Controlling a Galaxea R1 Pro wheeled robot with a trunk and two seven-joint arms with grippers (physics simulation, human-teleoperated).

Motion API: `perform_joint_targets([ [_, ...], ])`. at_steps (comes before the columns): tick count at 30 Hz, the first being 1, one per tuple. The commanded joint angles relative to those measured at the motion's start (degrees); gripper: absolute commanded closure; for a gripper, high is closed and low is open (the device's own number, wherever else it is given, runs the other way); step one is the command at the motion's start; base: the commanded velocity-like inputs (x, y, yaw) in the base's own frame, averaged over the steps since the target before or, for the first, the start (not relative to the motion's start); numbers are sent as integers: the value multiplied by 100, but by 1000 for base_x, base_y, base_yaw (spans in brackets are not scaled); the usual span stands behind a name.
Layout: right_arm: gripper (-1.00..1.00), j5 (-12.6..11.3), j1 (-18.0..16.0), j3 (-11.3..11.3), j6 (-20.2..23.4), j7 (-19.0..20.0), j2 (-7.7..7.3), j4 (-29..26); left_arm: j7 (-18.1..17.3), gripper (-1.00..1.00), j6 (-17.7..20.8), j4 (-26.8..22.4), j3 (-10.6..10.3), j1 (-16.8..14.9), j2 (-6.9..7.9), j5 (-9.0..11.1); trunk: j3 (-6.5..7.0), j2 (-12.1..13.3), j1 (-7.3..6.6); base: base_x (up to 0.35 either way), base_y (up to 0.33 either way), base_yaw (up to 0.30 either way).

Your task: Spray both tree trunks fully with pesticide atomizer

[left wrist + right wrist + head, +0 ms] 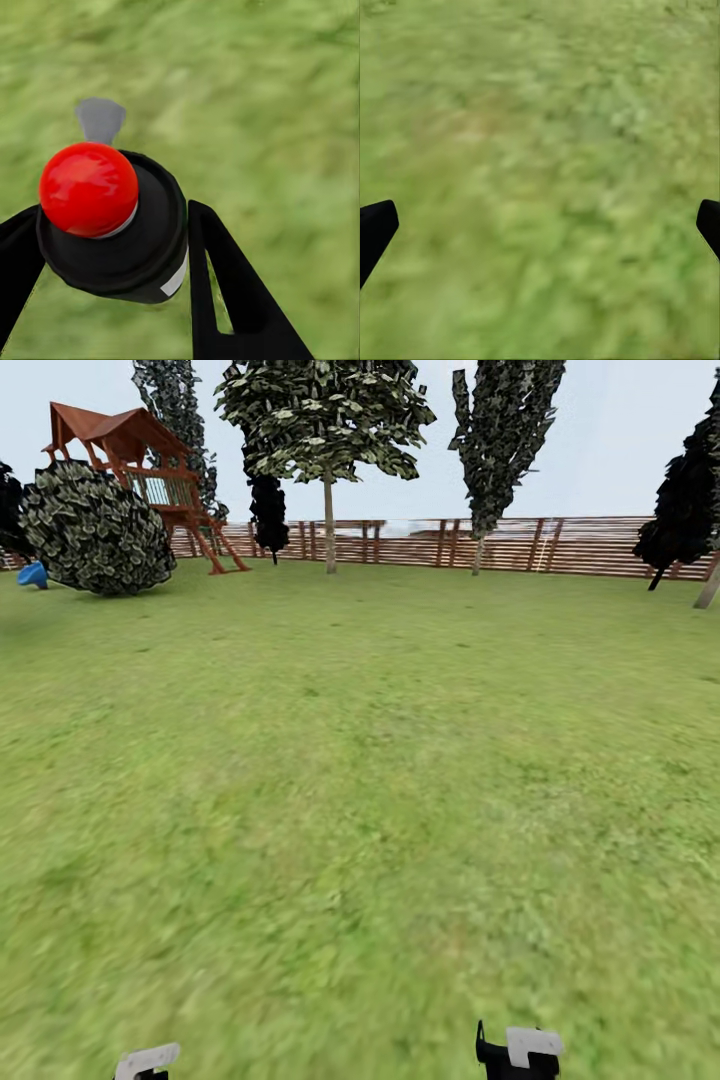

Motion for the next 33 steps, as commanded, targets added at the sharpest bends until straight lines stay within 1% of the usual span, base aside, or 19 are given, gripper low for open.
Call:
perform_joint_targets([
  [1,-100,-11,-3,48,-4,-43,1,4,-23,100,-16,5,7,-3,-1,37,4,-2,3,336,0,0],
  [7,-100,-5,-3,50,-4,-37,-13,0,-23,100,-16,5,7,-3,-2,47,54,-2,3,336,0,0],
  [15,-100,24,-3,57,5,-33,-44,2,-23,100,-16,5,7,-3,-3,52,60,-2,3,336,0,0],
  [20,-100,14,-3,65,8,-11,-11,-2,-23,100,-16,10,2,-3,-9,56,60,-2,3,336,0,81],
  [22,-100,15,-3,60,10,292,-31,-4,-23,100,-16,13,1,-3,-11,56,55,-2,3,336,0,240],
  [23,-100,13,-3,59,8,590,-44,-6,-23,100,-22,9,2,-3,-11,56,53,-2,3,336,0,146],
  [24,-100,10,-3,58,6,783,-52,-8,-27,100,-27,7,0,-3,-12,56,51,-2,3,336,0,75],
  [27,-100,-2,-3,51,5,920,-59,-7,-31,100,-26,11,-1,-3,-18,56,50,-2,3,336,0,31],
  [33,-100,0,-3,48,12,957,-60,8,-32,100,-25,13,-2,-3,-23,56,50,-2,3,336,0,3],
])
